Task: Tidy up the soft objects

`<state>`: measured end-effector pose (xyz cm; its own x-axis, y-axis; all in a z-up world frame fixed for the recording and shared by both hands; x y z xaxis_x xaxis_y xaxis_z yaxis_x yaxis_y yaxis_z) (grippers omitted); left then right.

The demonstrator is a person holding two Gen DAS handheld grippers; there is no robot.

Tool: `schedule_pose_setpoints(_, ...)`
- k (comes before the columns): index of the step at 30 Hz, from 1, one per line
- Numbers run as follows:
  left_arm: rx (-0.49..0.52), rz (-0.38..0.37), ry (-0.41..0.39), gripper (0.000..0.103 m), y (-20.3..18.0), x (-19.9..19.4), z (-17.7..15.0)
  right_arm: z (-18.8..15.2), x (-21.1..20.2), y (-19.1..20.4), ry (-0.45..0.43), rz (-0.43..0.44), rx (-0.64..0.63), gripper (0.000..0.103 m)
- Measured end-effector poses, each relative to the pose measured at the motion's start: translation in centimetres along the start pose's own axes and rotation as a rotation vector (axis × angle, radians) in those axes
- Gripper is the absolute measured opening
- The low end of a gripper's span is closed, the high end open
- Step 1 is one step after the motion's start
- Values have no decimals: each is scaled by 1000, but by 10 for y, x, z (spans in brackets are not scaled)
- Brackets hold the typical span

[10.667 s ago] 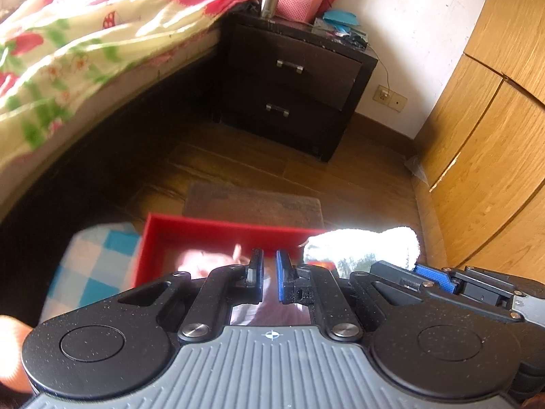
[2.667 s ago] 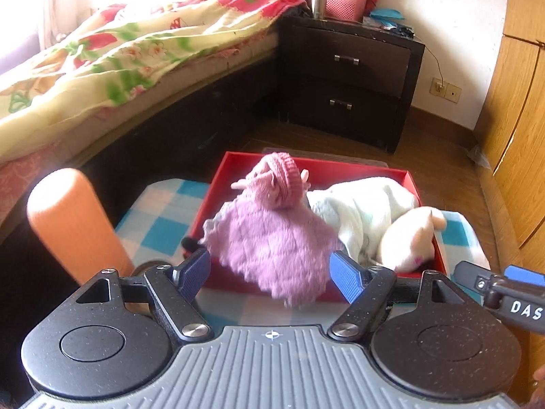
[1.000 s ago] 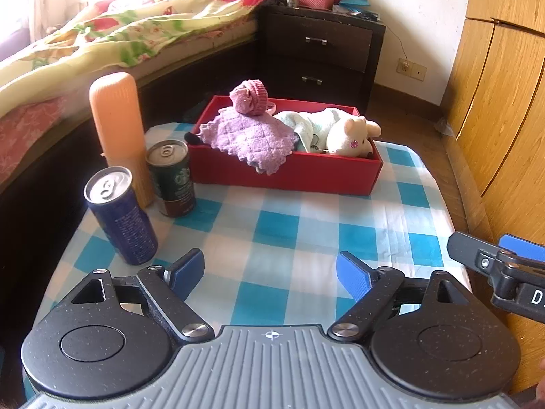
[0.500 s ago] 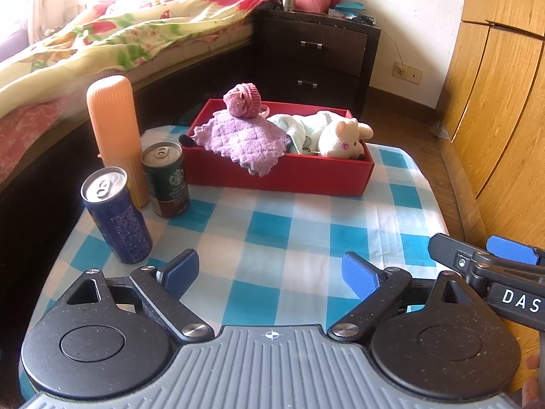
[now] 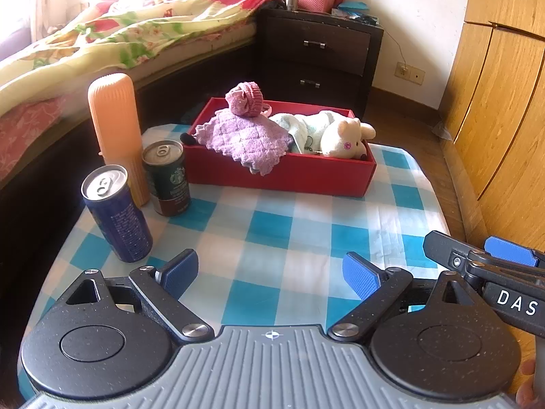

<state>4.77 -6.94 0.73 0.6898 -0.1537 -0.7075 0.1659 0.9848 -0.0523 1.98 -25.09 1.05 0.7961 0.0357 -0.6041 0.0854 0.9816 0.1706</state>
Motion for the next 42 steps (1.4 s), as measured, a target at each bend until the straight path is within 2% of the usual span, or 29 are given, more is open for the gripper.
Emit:
schedule_pose_setpoints(29, 8, 22, -43, 89, -1, -6, 3, 0, -2, 1, -12, 8, 14, 67)
schedule_pose_setpoints(37, 20, 59, -62, 97, 0, -8, 5, 1, -3, 1, -23, 15, 22, 67)
schedule_pose_setpoints(42, 17, 49, -73, 97, 1, -10, 5, 2, -4, -2, -27, 18, 32, 67)
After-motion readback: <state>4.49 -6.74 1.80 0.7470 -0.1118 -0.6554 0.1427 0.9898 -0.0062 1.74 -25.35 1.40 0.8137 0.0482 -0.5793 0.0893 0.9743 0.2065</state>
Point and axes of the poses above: each gripper's, at about its wrist camera, not at the fingertips, and x roughly the way its jaws point, y to its left, z to its top, the point moved 4 cm from there along x, roughly the way its jaws point
